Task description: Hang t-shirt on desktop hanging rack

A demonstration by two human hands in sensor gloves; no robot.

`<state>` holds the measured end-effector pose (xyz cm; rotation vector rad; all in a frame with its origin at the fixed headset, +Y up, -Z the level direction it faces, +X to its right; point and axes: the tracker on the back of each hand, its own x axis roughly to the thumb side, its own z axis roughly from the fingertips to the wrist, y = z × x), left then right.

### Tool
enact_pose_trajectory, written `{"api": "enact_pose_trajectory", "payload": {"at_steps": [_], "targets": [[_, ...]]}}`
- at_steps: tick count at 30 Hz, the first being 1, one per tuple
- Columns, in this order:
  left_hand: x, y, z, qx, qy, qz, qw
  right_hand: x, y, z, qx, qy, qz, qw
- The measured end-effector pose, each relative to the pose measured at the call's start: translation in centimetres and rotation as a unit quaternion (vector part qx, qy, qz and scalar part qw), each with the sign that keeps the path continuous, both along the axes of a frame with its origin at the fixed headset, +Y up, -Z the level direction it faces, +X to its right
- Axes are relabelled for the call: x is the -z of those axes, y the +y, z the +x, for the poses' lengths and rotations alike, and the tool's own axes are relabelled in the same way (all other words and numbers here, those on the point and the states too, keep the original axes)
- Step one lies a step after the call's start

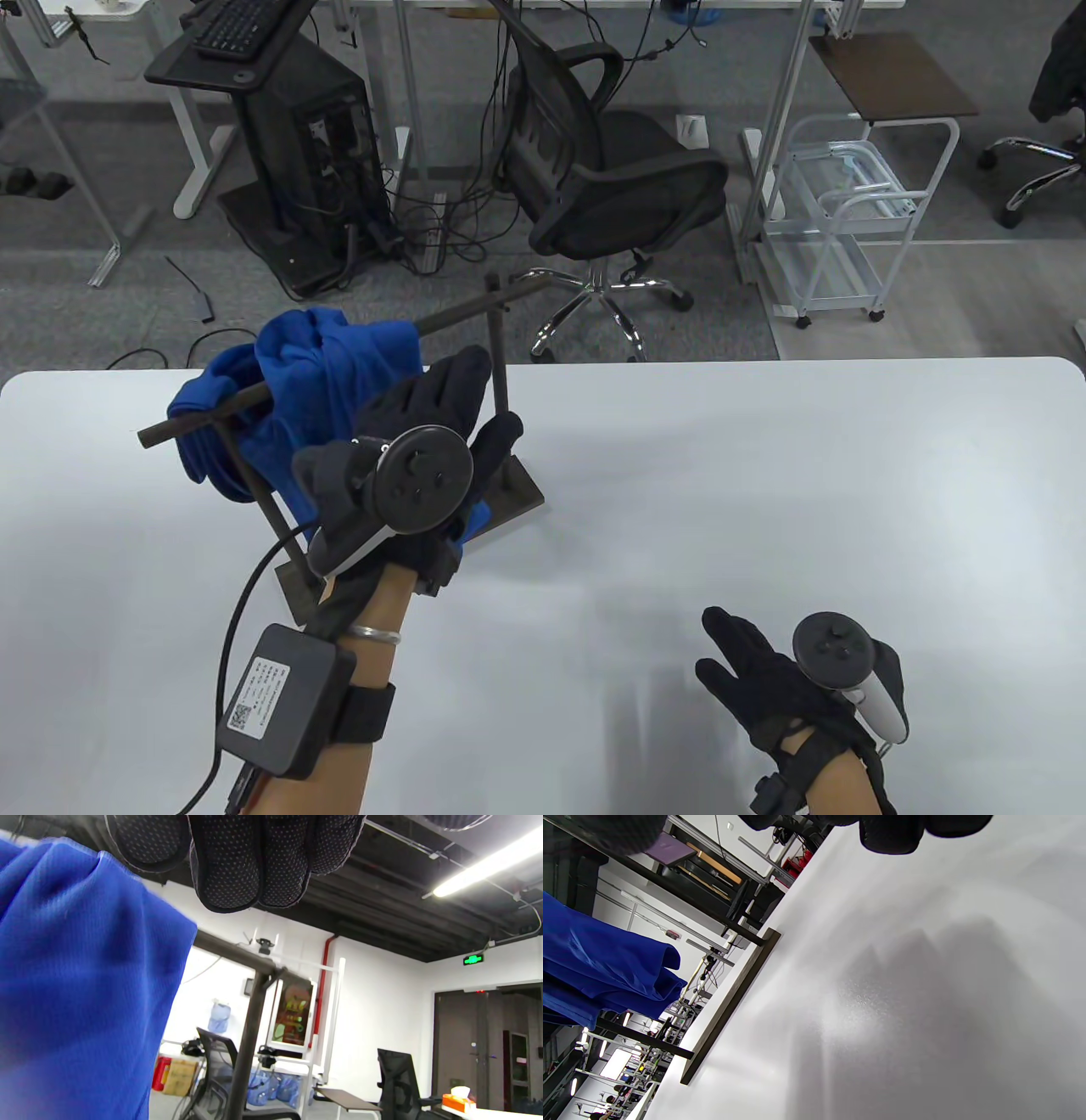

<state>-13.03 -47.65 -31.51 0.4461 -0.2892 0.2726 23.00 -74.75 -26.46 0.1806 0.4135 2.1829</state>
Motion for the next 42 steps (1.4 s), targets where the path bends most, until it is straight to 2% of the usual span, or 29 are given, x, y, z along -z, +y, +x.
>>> {"api": "enact_pose_trajectory", "payload": {"at_steps": [6, 14, 19, 30, 35, 42], "targets": [[-0.5, -3.7, -0.3, 0.019, -0.006, -0.027, 0.999, -0.1, 0.3, -0.1, 0.0, -0.009, 0.046, 0.999], [-1.2, -8.8, -1.8, -0.022, -0.007, -0.071, 0.997, 0.1, 0.0, -0.4, -0.005, -0.004, 0.056, 0.998], [-1.6, -12.5, -2.6, -0.029, 0.001, -0.103, 0.994, 0.2, 0.2, -0.6, -0.007, -0.009, 0.092, 0.996], [-2.7, -18.9, -2.6, -0.032, -0.014, -0.14, 0.99, 0.5, -0.4, -1.3, -0.019, 0.011, 0.094, 0.995], [-3.2, -21.6, -1.9, 0.008, -0.021, -0.15, 0.988, 0.7, -0.6, -1.6, -0.024, 0.017, 0.096, 0.995], [-3.8, -24.7, -1.4, 0.016, -0.035, -0.179, 0.983, 0.9, -0.6, -1.9, -0.03, 0.02, 0.099, 0.994]]}}
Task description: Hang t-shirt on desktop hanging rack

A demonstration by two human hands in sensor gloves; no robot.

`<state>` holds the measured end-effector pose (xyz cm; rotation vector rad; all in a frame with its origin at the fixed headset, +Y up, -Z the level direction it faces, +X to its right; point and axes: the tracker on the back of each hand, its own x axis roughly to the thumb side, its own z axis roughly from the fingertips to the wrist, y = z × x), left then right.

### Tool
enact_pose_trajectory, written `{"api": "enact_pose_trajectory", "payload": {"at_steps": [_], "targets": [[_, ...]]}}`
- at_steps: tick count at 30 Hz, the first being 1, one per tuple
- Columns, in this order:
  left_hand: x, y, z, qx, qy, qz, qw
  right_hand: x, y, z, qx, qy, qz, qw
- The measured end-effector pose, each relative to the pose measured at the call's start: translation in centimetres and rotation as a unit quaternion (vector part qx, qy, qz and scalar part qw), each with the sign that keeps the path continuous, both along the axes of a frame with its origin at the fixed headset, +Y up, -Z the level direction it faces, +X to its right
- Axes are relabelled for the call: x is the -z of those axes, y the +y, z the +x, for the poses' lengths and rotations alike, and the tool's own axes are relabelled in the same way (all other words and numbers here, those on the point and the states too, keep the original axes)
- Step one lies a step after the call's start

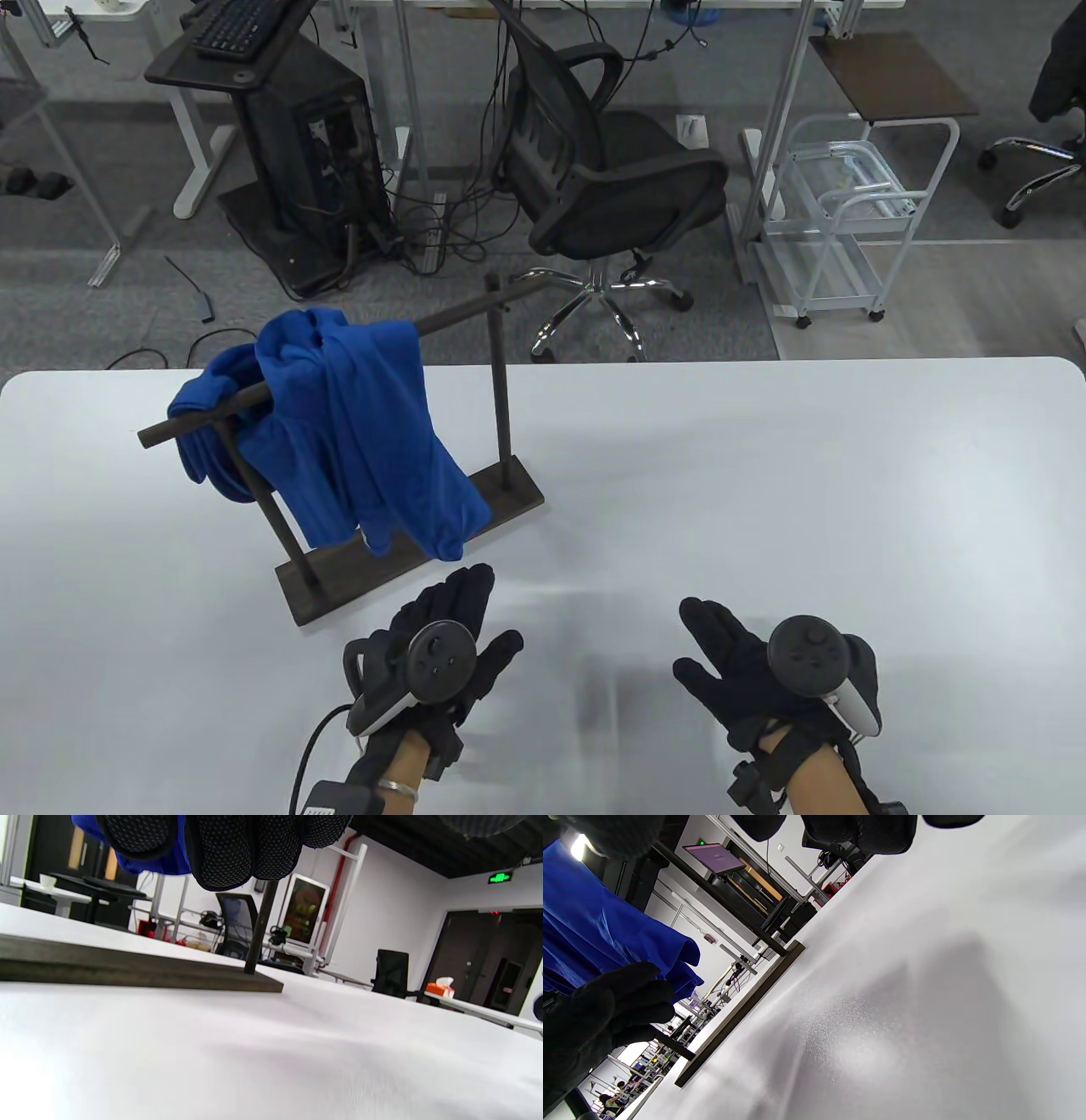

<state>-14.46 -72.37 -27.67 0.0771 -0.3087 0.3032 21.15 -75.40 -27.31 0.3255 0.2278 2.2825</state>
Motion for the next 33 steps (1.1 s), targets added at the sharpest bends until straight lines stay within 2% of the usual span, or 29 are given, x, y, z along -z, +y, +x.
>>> {"api": "enact_pose_trajectory", "payload": {"at_steps": [8, 11, 15, 23, 33], "targets": [[-0.3, -2.5, 0.4, -0.011, -0.009, -0.045, 0.999, 0.1, 0.2, 0.0, -0.012, -0.034, 0.033, 0.999], [-0.4, -3.1, 0.8, 0.016, -0.018, -0.063, 0.998, 0.1, 0.1, 0.0, -0.014, -0.037, 0.037, 0.999], [-0.7, -3.4, 1.3, 0.04, -0.034, -0.064, 0.997, 0.1, 0.1, -0.3, -0.019, -0.038, 0.044, 0.998], [-1.0, -3.8, 2.0, 0.079, -0.055, -0.063, 0.993, -0.3, 0.7, -1.7, -0.039, -0.022, 0.095, 0.994], [-0.9, -3.9, 1.7, 0.096, -0.056, -0.07, 0.991, -0.5, 0.8, -3.3, -0.049, 0.017, 0.105, 0.993]]}}
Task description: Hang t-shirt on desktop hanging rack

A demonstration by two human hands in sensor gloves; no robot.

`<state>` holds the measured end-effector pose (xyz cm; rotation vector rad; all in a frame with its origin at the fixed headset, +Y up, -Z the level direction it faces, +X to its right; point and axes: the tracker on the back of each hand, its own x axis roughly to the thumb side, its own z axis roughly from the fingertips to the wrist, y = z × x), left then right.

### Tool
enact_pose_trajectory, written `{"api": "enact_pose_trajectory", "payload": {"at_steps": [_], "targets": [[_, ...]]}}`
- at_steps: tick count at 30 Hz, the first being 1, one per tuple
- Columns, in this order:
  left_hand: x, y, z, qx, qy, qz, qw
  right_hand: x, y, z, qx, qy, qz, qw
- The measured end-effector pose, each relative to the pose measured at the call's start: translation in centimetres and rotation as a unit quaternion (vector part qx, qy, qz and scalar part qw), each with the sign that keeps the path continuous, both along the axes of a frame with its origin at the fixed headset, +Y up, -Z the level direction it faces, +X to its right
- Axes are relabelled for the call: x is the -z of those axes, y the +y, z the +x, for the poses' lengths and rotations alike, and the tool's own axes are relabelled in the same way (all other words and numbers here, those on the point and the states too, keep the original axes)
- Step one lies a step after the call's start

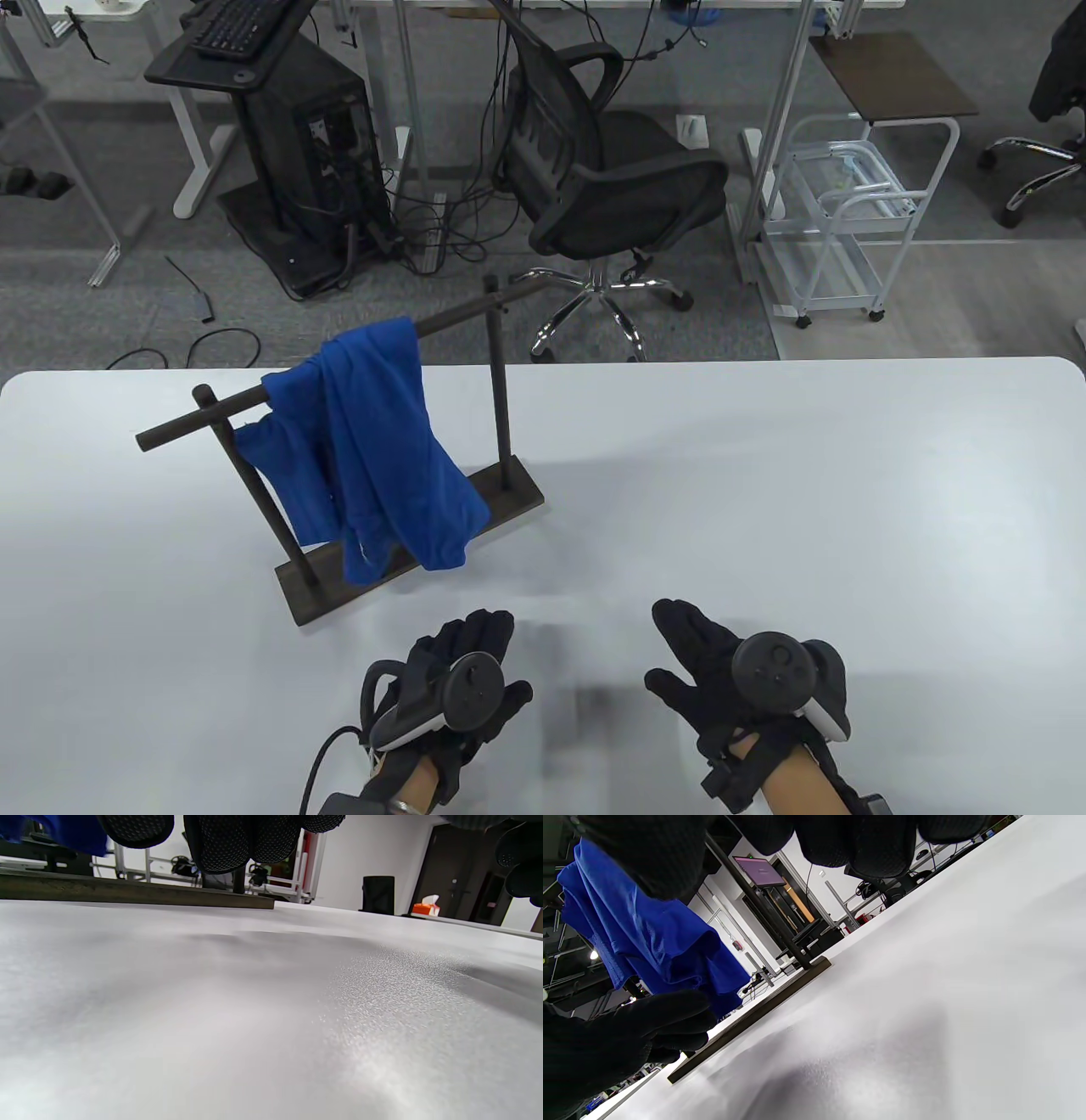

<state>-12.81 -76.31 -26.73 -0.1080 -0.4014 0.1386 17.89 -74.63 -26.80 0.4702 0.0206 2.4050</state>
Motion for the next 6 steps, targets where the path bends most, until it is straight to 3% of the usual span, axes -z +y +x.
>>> {"api": "enact_pose_trajectory", "payload": {"at_steps": [6], "targets": [[-0.01, 0.1, -0.12, 0.005, 0.002, 0.008, 1.0, 0.0, -0.03, -0.18, -0.001, 0.01, -0.004, 1.0]]}}
